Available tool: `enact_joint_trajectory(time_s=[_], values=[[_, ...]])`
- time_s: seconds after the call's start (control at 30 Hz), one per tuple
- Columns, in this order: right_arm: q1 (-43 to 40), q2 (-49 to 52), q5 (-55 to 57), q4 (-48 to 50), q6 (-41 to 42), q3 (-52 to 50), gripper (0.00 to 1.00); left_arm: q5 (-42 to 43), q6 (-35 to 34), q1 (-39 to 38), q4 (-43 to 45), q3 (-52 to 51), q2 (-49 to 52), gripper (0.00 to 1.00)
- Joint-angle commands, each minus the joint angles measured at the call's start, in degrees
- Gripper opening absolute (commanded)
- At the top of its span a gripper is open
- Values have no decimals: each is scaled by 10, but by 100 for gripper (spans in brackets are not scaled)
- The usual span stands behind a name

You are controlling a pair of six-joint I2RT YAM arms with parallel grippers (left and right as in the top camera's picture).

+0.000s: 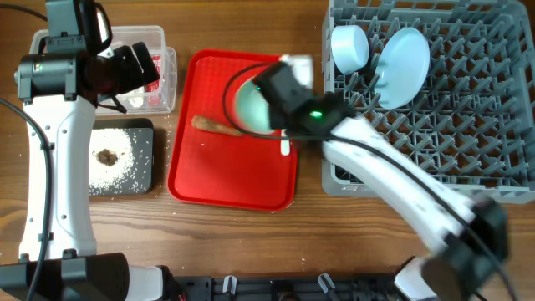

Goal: Sort waste into correct bins and load items into the dishwasher rack
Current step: 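Carry the mint-green bowl into the dish rack and release it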

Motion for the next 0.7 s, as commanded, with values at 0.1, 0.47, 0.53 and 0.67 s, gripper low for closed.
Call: enact_joint_trajectory(time_s=[0.1, 0.47, 0.53, 0.67], values=[[-30, -29, 475, -85, -144, -16, 4, -3, -3, 2, 1, 0, 4, 100], [-161, 33, 432, 99, -308, -54, 4, -3, -3, 2, 1, 0, 4, 100], [-160, 64, 432, 108, -339, -54, 4, -3, -3, 2, 1, 0, 4, 100], [-160, 127, 432, 97, -341, -54, 4, -3, -3, 2, 1, 0, 4, 100]])
